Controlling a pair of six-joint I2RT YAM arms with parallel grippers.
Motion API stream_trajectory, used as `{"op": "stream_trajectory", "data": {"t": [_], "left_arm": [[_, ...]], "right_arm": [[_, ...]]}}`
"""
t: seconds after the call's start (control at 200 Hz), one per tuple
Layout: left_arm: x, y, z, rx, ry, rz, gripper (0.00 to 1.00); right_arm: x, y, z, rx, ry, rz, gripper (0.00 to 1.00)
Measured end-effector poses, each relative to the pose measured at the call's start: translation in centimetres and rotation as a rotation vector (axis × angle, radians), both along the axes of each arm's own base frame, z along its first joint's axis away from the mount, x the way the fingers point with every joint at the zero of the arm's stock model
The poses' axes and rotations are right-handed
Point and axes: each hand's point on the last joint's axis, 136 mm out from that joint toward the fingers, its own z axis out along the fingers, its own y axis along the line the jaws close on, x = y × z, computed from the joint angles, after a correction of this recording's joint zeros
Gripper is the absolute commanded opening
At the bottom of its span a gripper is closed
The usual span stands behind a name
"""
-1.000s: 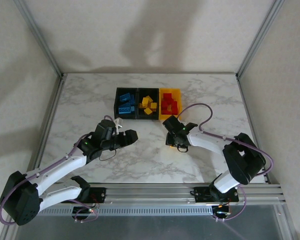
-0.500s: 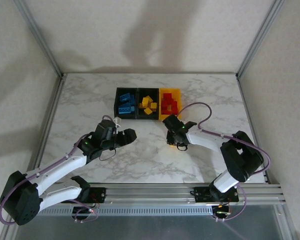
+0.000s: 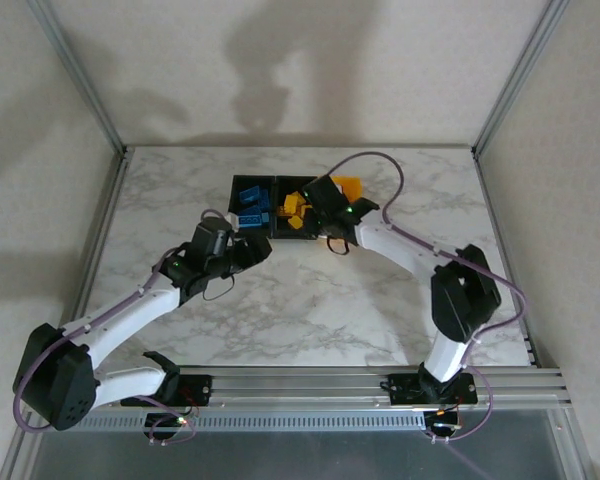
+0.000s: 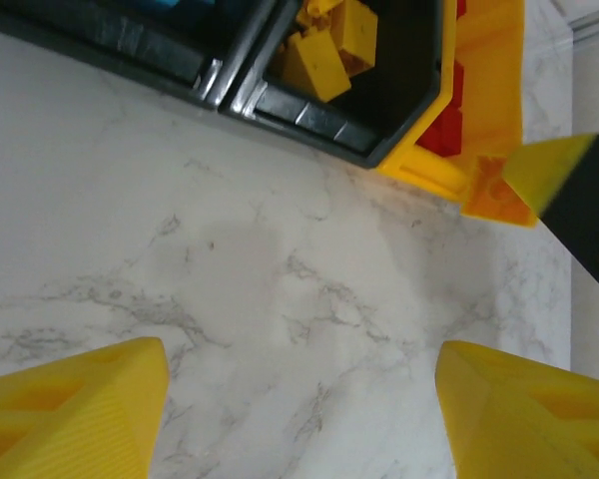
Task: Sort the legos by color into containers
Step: Place the lego in the container, then reset both arms
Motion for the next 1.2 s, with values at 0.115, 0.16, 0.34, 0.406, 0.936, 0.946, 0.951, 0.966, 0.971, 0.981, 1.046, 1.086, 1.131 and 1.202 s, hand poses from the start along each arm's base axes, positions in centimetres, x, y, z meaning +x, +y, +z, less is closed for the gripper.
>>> {"op": "stream_trajectory", "data": {"t": [0.115,0.16,0.34,0.406,0.936,0.946,0.951,0.966,0.971,0.981,1.046,1.086,1.131,1.202], "left_arm": [[1.2,0.6,0.7,-0.005,-0.009,0.03,0.71],[1.6,0.7,0.8,-0.005,-0.01,0.038,0.71],[2.8,1.0,0.9,-0.002,-0.008,0.056,0.71],[3.1,1.0,1.0,-0.002,-0.007,0.06,0.71],[3.3,1.1,1.0,-0.002,-0.005,0.064,0.71],[3.3,1.1,1.0,-0.002,-0.005,0.065,0.71],[3.3,1.1,1.0,-0.002,-0.005,0.065,0.71],[3.3,1.2,1.1,-0.002,-0.007,0.065,0.71],[3.3,1.2,1.1,-0.001,-0.007,0.066,0.71],[3.3,1.2,1.1,0.0,-0.007,0.067,0.71],[3.4,1.5,1.2,0.009,-0.011,0.076,0.72],[3.4,1.8,1.2,0.019,-0.013,0.085,0.74],[3.7,2.2,1.3,0.036,-0.021,0.1,0.77],[4.3,3.2,1.8,0.073,-0.041,0.131,0.83]], "right_arm": [[3.2,0.9,0.0,-0.007,-0.016,-0.008,0.32],[4.6,1.0,-0.1,-0.009,-0.022,-0.016,0.33],[9.0,0.8,-0.5,-0.015,-0.029,-0.054,0.35],[10.3,1.1,-0.8,-0.016,-0.035,-0.058,0.35],[12.8,2.5,-1.0,-0.033,-0.034,-0.039,0.56],[12.7,2.4,-1.0,-0.033,-0.033,-0.039,0.58],[12.7,2.4,-1.0,-0.033,-0.033,-0.039,0.58],[12.6,2.3,-0.9,-0.033,-0.034,-0.039,0.6],[12.5,2.3,-0.9,-0.033,-0.034,-0.038,0.61],[12.4,2.2,-0.9,-0.033,-0.033,-0.038,0.62],[11.3,1.5,-0.5,-0.036,-0.036,-0.034,0.7],[10.4,0.8,-0.1,-0.04,-0.039,-0.032,0.74],[9.4,-0.1,0.9,-0.038,-0.054,-0.036,0.76],[7.9,-1.4,2.9,-0.027,-0.097,-0.039,0.8]]}}
